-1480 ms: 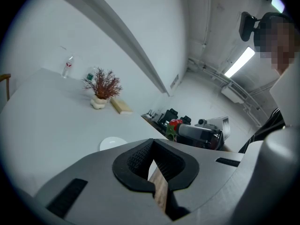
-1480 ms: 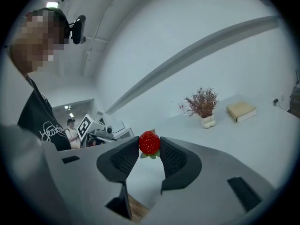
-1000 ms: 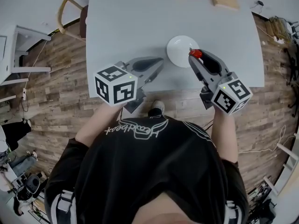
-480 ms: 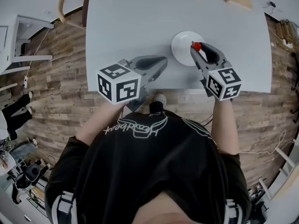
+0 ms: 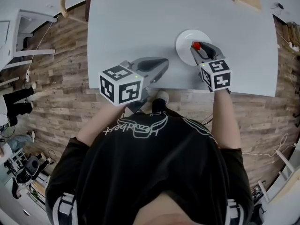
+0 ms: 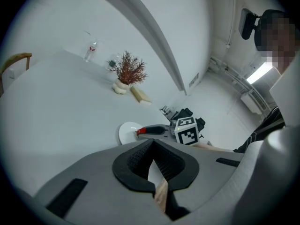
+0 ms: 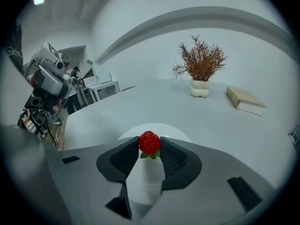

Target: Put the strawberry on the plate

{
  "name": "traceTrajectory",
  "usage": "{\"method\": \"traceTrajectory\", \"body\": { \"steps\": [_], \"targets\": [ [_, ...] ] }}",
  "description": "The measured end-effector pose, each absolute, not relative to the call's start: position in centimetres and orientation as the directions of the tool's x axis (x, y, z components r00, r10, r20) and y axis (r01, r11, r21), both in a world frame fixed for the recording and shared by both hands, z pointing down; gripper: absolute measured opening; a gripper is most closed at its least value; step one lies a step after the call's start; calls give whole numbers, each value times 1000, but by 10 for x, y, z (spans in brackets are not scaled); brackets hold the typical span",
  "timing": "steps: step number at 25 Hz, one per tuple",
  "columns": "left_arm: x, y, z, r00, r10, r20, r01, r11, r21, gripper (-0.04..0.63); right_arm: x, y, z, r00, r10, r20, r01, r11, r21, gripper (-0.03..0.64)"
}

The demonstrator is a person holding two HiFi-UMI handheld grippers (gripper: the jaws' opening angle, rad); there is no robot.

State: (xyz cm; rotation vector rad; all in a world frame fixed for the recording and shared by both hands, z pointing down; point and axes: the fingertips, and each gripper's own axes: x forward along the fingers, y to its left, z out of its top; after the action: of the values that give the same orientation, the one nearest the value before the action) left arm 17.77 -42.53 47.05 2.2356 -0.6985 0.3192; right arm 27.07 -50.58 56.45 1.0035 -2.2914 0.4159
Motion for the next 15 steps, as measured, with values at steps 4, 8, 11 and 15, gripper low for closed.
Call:
{"method": "traceTrajectory", "body": {
  "steps": [4, 8, 11, 15],
  "targets": [
    [171, -427, 473, 814, -393, 427, -580, -551, 599, 6, 265, -508, 575, -517, -532, 671, -731, 682, -24, 133],
    [167, -426, 476, 811, -397, 429, -584, -545, 602, 6, 263, -508, 583, -491, -513, 703, -719, 695, 5, 133],
    [165, -425, 477, 810, -398, 429, -586, -542, 603, 6, 262, -507, 588, -466, -492, 735, -698, 715, 35, 133],
    [164, -425, 477, 810, -402, 428, -587, -540, 603, 6, 261, -506, 592, -445, -463, 767, -680, 731, 47, 133]
  ]
}}
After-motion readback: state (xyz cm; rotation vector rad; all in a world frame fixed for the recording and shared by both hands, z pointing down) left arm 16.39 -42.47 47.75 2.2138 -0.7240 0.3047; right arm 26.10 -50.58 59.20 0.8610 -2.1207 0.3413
